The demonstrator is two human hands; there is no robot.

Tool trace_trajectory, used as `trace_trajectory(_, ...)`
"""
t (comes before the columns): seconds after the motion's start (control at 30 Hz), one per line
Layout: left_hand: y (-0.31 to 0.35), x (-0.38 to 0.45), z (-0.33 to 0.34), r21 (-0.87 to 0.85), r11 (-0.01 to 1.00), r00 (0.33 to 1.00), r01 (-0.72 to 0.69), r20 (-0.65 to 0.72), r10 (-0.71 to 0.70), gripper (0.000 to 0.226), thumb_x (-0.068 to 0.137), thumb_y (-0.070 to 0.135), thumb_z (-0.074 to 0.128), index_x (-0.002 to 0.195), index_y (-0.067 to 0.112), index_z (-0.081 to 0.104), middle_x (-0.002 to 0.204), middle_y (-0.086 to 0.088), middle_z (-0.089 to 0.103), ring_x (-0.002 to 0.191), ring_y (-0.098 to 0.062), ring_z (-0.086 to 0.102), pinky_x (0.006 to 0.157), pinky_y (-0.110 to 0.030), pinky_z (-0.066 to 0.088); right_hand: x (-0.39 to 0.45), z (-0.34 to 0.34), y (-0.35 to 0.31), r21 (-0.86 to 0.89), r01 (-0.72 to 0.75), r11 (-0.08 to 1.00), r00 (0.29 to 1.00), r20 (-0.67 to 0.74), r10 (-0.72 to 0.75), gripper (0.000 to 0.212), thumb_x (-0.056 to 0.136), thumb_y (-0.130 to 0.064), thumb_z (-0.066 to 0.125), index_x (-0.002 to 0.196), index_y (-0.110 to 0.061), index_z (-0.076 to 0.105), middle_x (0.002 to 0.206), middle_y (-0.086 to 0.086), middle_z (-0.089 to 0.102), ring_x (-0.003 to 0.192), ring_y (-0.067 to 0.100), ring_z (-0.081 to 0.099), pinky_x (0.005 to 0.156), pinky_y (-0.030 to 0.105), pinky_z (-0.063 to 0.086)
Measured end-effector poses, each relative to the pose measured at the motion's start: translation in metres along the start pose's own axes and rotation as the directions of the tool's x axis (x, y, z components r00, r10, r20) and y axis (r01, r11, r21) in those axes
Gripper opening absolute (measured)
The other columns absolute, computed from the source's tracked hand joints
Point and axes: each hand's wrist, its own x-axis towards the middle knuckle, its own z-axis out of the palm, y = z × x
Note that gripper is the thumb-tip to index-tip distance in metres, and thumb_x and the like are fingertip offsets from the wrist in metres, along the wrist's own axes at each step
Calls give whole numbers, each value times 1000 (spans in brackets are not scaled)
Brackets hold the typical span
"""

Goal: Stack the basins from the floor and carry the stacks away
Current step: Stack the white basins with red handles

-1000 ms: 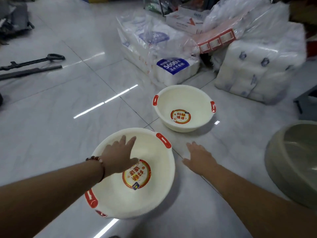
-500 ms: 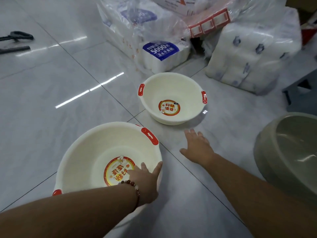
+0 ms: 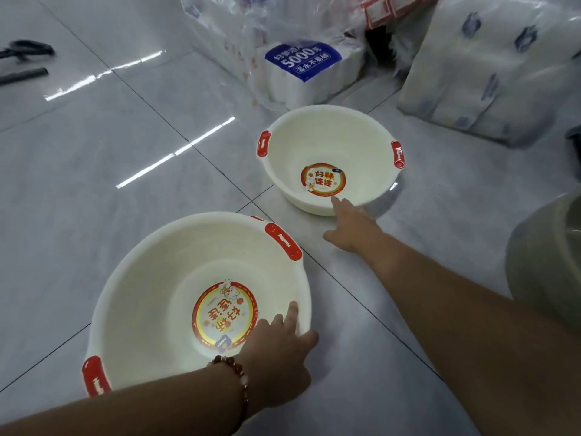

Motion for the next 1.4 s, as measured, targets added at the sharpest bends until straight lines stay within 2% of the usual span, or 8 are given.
trace_trajectory(0.2,-9,3,6,80,995,998,-57,-6,58,67,93,49,58,144,27,21,163,-23,1,135,-43,38,103,-51,42,-1,6,9,46,15,999,981,-196,-5,52,92,-38,53,138,-15,43,135,9,43,120,30,46,97,41,46)
trace_trajectory(0.43,-6,8,5,67,996,999,-53,15,53,71,92,41,62,146,24,20,162,-24,0,126,-39,47,96,-43,48,-11,9,30,413,-340,845,850,-249,464,53,90,-39,60,130,-11,41,129,13,40,112,32,49,82,36,47)
trace_trajectory(0.53,-7,8,3,67,996,998,-52,39,49,70,92,41,63,146,24,20,163,-23,0,124,-38,49,94,-42,49,-14,-2,36,864,-429,262,743,173,646,74,82,-21,72,142,-13,30,136,12,42,117,32,52,84,40,55)
trace_trajectory(0.63,-7,7,1,69,997,998,-42,50,38,71,91,44,63,145,25,21,163,-22,1,123,-37,51,93,-42,50,-14,-13,34,856,-376,-355,779,500,379,44,87,-9,71,127,-11,53,114,12,63,98,25,65,63,36,62)
trace_trajectory(0.77,-8,5,-2,78,995,996,-54,80,48,79,92,52,60,151,30,12,163,-22,-2,126,-38,50,97,-44,48,-17,-20,28,831,-435,-346,789,537,298,13,90,-21,70,92,-11,62,76,2,65,57,10,52,44,17,46)
trace_trajectory(0.97,-25,-5,-19,-84,995,998,-43,50,48,90,91,68,46,151,46,-16,166,-10,-5,127,-33,52,100,-42,49,-36,-45,35,800,-424,-424,727,580,368,16,90,-15,61,76,-13,54,61,-2,49,50,9,39,42,17,38)
trace_trajectory(1.1,-55,-14,-42,-368,928,985,64,-128,-119,84,82,79,29,155,41,10,160,1,31,137,-23,44,111,-35,36,-62,-68,40,797,-410,-443,720,581,379,21,89,-11,62,71,-15,50,61,-4,44,52,8,40,44,17,39)
trace_trajectory(1.4,-108,-94,-97,-991,119,865,68,-1,-501,56,96,69,27,115,25,55,125,-8,59,107,-28,61,91,-43,53,-145,-106,-14,885,-398,-241,810,462,361,13,86,-12,65,81,-18,55,67,-5,48,54,8,41,40,13,41)
